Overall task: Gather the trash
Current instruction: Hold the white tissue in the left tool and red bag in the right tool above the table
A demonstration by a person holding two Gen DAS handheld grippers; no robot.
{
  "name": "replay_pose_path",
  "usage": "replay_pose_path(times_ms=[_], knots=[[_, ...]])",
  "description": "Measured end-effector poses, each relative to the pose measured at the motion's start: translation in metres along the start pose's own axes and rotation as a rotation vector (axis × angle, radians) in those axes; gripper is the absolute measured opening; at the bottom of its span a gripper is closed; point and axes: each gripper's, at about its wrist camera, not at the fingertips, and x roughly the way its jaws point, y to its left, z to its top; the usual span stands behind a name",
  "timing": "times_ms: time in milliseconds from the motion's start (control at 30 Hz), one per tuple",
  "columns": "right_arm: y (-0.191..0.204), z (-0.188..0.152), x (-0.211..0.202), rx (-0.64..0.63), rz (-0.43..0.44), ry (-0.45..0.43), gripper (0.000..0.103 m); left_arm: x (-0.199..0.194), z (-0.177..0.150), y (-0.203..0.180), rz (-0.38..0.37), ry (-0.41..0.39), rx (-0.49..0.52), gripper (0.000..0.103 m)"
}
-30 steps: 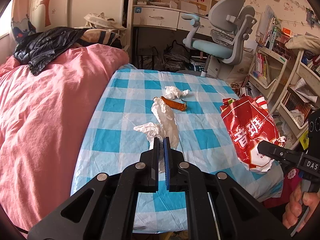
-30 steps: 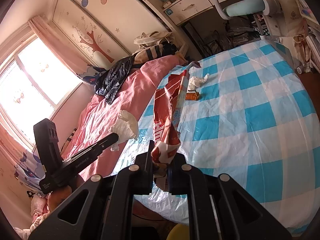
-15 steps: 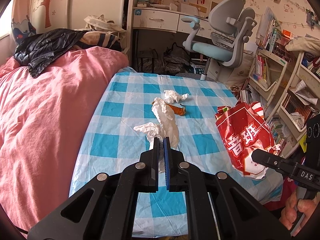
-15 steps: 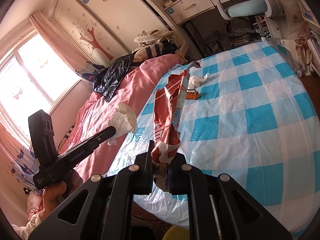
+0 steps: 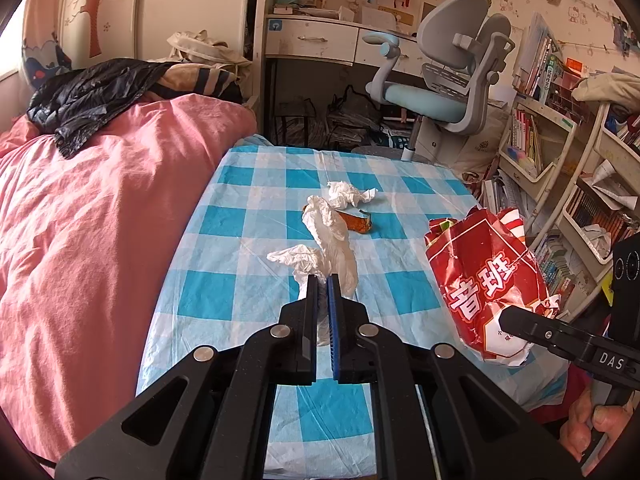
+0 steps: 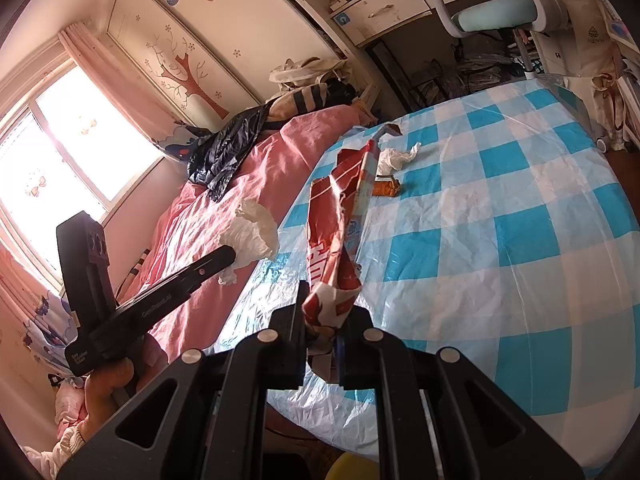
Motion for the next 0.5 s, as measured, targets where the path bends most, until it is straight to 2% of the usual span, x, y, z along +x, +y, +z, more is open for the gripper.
replay_pose_path(times_ms=[500], knots=[[-0.0007,0.0007,0.0022,0.005,0.008,-0.003,0.012,0.0037,0.0050,-0.0039,-0.002,-0.009,0.003,0.005]])
